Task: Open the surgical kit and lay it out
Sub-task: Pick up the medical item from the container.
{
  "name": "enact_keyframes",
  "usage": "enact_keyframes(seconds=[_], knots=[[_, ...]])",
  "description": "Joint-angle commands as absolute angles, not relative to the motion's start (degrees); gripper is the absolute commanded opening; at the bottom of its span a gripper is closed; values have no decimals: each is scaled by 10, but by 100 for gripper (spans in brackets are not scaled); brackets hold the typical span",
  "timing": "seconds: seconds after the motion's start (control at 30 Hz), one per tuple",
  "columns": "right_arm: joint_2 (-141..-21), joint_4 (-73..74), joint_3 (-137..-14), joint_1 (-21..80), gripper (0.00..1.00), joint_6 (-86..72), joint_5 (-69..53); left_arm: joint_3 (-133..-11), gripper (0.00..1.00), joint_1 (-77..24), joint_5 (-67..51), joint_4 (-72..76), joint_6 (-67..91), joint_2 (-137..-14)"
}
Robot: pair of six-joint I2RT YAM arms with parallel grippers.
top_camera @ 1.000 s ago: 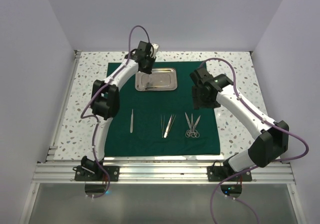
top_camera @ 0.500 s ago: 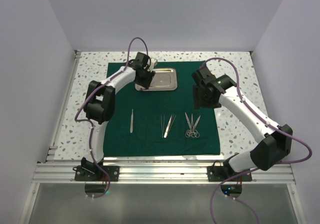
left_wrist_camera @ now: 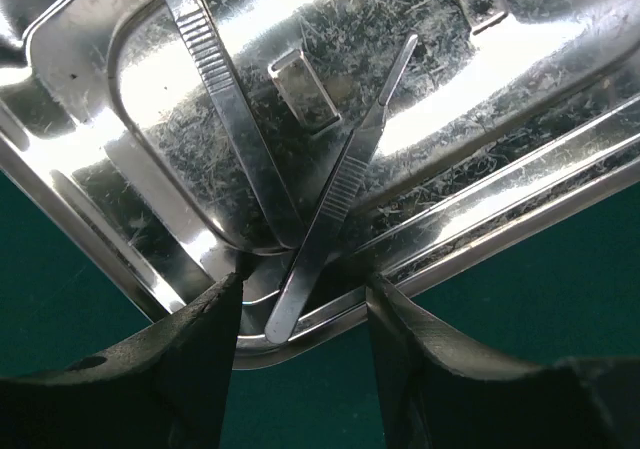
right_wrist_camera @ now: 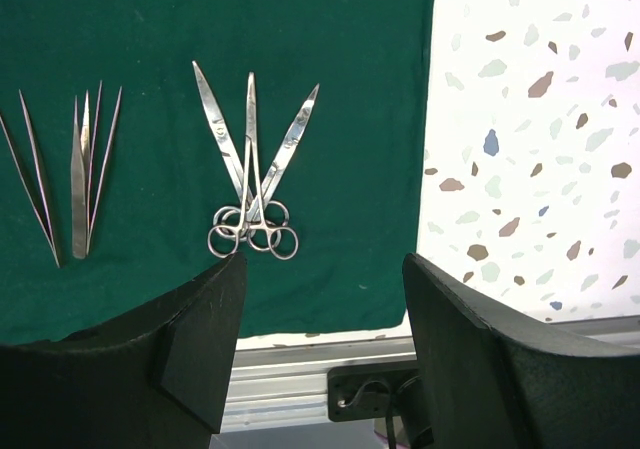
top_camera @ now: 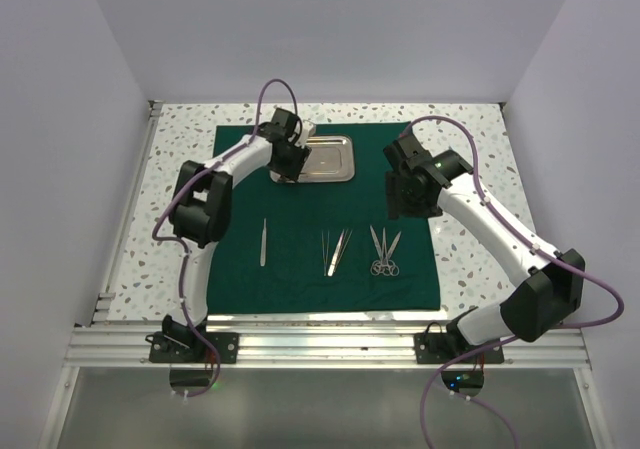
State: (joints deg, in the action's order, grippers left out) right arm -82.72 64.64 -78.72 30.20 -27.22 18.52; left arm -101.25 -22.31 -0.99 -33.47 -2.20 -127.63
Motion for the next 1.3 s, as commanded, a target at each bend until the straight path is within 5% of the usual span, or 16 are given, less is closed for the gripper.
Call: enact_keyframes(seconds=[0.0,0.27,0.57,0.7,1.27], knots=[[-816,641,-790,300,68,-278,191,-1028,56,-222,-32,-320,-31,-1300],[-822,642,-794,298,67,-276,192,-1040,52,-221,-40,-330,-25,-1332],[-824,642,-795,298,67,-272,194,-1019,21,-221,-53,-334,-26,-1339],[-825,641,-794,298,68,-271,192,-1013,0,-221,-61,-336,-24,-1340],[-811,628,-786,297,68,-272,180,-1106,0,-221,-15,-380,34,-1278]])
